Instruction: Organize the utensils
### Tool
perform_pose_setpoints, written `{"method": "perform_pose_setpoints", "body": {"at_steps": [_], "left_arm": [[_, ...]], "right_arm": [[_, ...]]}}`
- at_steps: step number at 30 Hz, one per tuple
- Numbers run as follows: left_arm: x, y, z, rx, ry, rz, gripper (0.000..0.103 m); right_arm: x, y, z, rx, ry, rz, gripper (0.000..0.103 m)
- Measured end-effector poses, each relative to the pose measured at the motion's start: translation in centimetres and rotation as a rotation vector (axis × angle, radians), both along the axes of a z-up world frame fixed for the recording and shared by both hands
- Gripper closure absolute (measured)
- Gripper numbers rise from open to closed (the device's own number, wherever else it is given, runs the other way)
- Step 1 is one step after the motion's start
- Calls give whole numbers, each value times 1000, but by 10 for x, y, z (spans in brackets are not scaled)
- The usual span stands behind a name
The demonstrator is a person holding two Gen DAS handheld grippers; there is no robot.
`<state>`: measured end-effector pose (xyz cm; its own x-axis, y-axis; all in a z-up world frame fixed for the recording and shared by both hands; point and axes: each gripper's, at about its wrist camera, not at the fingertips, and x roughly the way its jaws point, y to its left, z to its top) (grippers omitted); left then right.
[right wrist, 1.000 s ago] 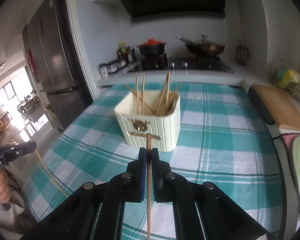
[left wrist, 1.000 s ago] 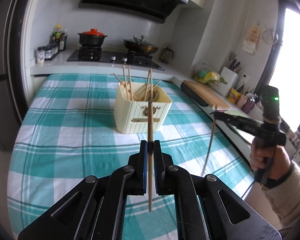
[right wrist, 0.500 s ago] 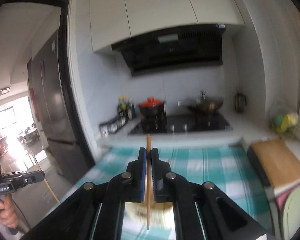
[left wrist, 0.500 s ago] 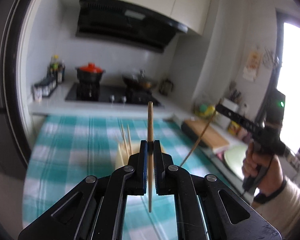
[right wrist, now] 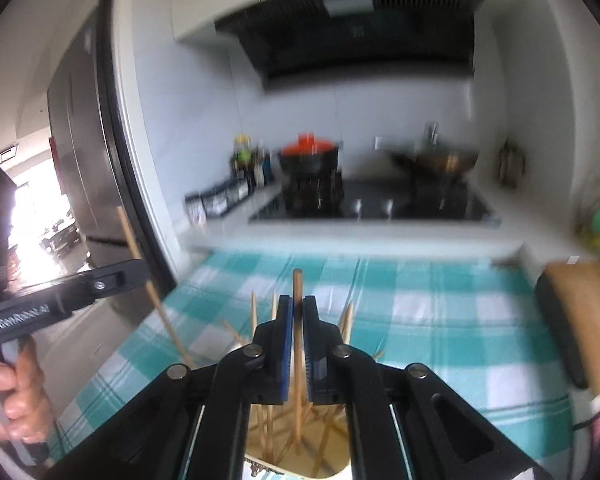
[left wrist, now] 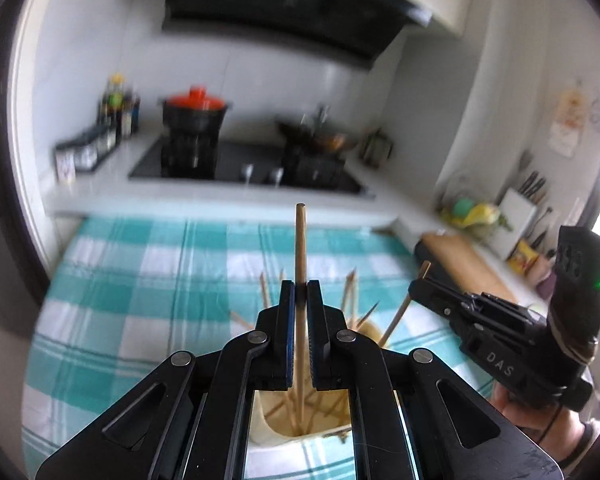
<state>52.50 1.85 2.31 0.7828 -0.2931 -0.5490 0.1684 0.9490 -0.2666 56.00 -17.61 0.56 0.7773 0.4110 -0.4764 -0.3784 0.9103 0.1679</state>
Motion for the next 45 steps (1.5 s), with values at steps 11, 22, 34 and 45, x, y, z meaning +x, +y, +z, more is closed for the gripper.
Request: {"method": "perform_pose_setpoints", "body": {"at_steps": [11, 22, 34, 45], "left_arm": [[-28, 4, -21, 101, 6, 70, 14], [-167, -21, -9, 328, -113, 253, 0], [-252, -34, 2, 318, -142, 316, 0], [-282, -38, 12, 310, -143, 322, 0]], "right_arm": [[10, -9, -30, 33, 70, -13, 41], [-136, -38, 6, -121, -99, -194, 0], [-253, -39, 5, -146, -99, -279, 0], [-294, -20, 4, -210, -121, -271, 0]]}}
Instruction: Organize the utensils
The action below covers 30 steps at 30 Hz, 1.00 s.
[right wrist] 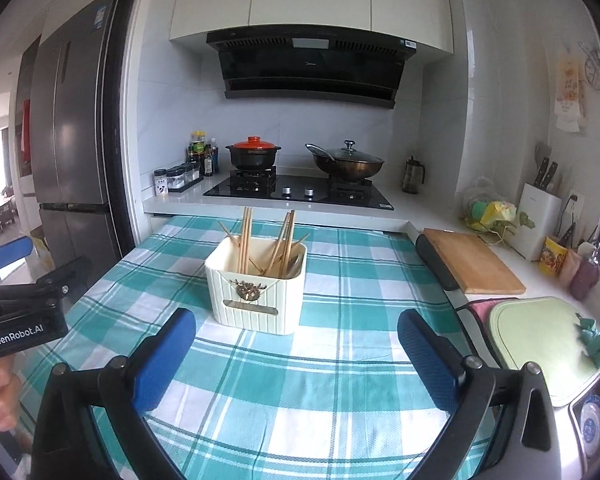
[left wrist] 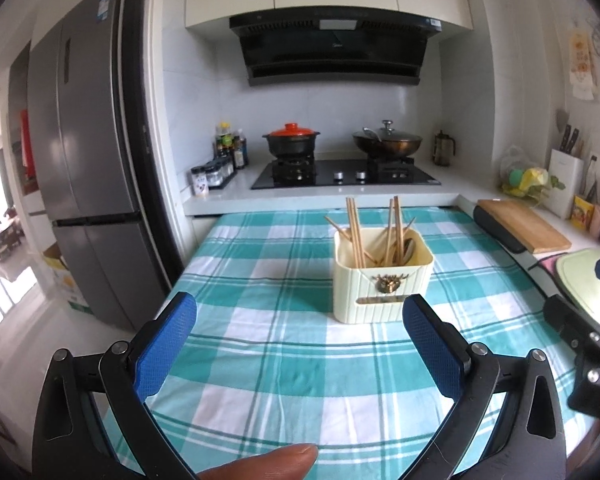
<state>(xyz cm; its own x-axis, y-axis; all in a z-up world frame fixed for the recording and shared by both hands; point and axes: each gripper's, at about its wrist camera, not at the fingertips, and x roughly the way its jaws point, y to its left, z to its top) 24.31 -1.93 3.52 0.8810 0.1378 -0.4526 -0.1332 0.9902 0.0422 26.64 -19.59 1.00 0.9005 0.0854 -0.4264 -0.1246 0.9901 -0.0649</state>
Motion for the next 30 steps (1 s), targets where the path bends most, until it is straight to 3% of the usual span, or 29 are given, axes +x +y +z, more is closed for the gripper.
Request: {"method": "perform_pose_setpoints", "body": {"at_steps": [30], "left_arm": [[-15, 4, 8, -4, 21, 29, 0]], "right_arm": [[-22, 17, 15, 1, -19, 37, 0]]}}
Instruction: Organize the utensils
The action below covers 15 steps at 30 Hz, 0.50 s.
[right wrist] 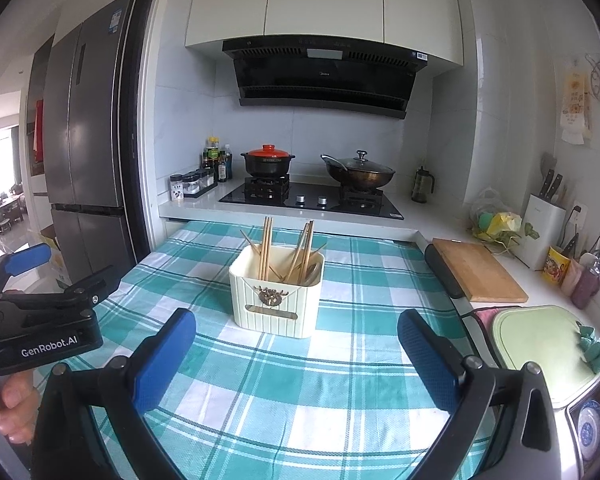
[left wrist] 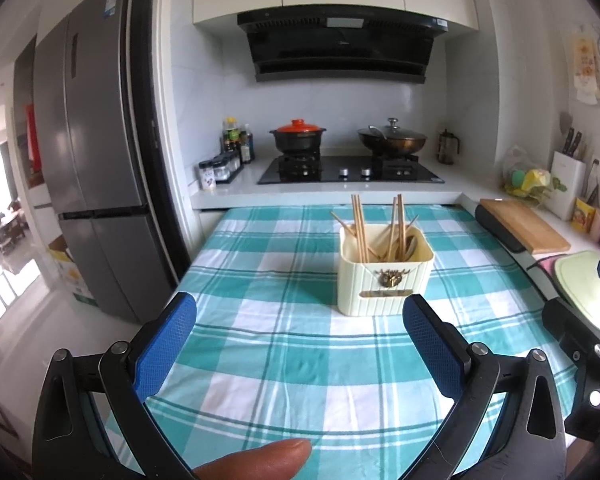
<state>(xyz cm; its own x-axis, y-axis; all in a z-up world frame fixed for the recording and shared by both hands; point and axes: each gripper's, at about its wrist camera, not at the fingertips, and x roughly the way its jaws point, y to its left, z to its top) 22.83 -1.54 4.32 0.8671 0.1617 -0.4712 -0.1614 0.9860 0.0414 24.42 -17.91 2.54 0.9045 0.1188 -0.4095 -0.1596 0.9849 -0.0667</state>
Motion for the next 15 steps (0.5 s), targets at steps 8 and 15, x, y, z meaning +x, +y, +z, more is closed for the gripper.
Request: {"method": "perform_pose_setpoints", "body": {"at_steps": [8, 15], "left_arm": [[0, 2, -1, -6, 5, 5, 0], [0, 2, -1, -7, 5, 3, 0]], "right_arm": [[0, 0, 1, -2, 0, 2, 0], [-1, 0, 1, 1, -2, 0, 0]]}}
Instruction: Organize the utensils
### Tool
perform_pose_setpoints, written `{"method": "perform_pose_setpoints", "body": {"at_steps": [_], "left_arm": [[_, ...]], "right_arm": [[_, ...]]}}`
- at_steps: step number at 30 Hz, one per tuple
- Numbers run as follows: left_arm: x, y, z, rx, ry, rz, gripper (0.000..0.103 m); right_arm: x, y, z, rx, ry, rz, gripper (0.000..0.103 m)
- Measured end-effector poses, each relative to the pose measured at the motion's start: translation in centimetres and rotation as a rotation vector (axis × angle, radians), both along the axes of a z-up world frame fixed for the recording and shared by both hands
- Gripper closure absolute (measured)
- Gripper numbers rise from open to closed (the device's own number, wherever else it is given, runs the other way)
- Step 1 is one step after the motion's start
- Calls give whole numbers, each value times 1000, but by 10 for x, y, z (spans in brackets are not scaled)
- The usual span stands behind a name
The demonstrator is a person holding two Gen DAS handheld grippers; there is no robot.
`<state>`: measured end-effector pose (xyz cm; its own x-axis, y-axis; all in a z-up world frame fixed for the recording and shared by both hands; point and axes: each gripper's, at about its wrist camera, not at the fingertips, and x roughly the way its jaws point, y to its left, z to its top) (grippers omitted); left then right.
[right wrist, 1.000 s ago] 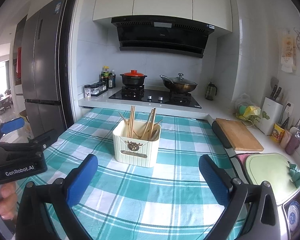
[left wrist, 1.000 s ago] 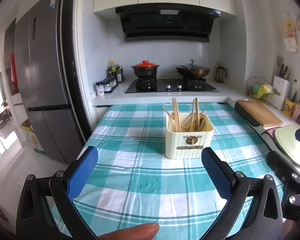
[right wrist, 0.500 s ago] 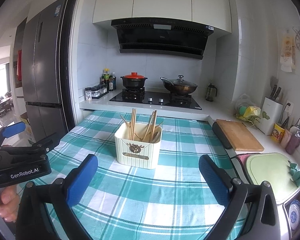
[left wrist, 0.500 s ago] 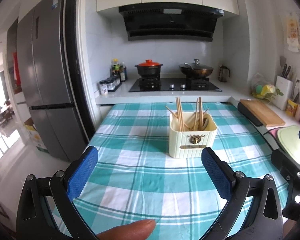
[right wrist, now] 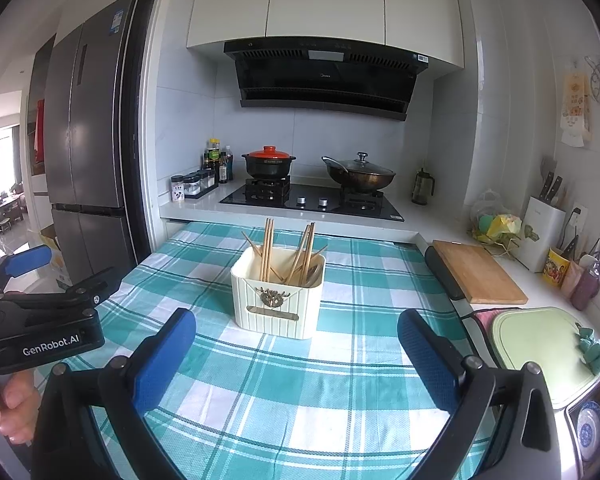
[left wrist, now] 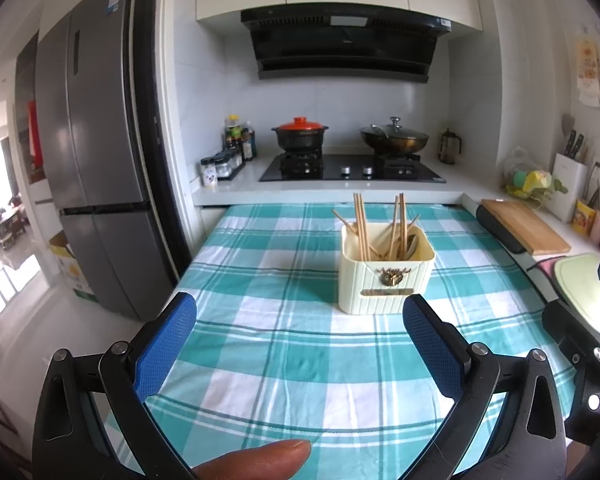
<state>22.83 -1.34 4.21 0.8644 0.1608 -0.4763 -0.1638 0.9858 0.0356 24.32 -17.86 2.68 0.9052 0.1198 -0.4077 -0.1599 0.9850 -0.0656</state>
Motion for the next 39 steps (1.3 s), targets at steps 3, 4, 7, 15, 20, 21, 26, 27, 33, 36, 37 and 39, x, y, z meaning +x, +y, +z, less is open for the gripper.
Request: {"method": "perform_pose_setpoints", "body": {"at_steps": [3, 4, 7, 15, 20, 21, 26, 27, 33, 36, 37, 39], "left_arm": [[0, 0, 0, 0, 1, 0, 0], [0, 0, 0, 0, 1, 0, 0], [-1, 0, -1, 0, 2, 0, 0], [-1, -2, -3, -2, 8, 1, 0], [-1, -3, -3, -2, 8, -2, 0], [-1, -3, -3, -2, 8, -1, 0], [-1, -4, -3, -3, 10, -1, 0], [-1, -4, -3, -2, 10, -1, 0], [-3, -4, -2, -15, -1, 1, 0], [-4, -3, -1, -29, -9, 15, 0], [-4, -3, -2, -26, -8, 10, 0], [-3, -5, -3, -12, -4, 3, 0]], "right_arm": [[1, 1, 0, 1, 5, 0, 0], [1, 1, 0, 0, 7, 1, 0], [1, 1, 0, 1, 9, 4, 0], [2, 2, 0, 1, 10, 2, 0], [1, 2, -2, 0, 11, 2, 0], [1, 2, -2, 0, 11, 2, 0], [0, 2, -2, 2, 11, 1, 0], [0, 2, -2, 1, 11, 1, 0], [0, 1, -4, 0, 13, -3, 0], [1, -2, -5, 1, 15, -6, 0], [1, -2, -5, 2, 16, -8, 0], [3, -4, -6, 4, 19, -10, 0]]}}
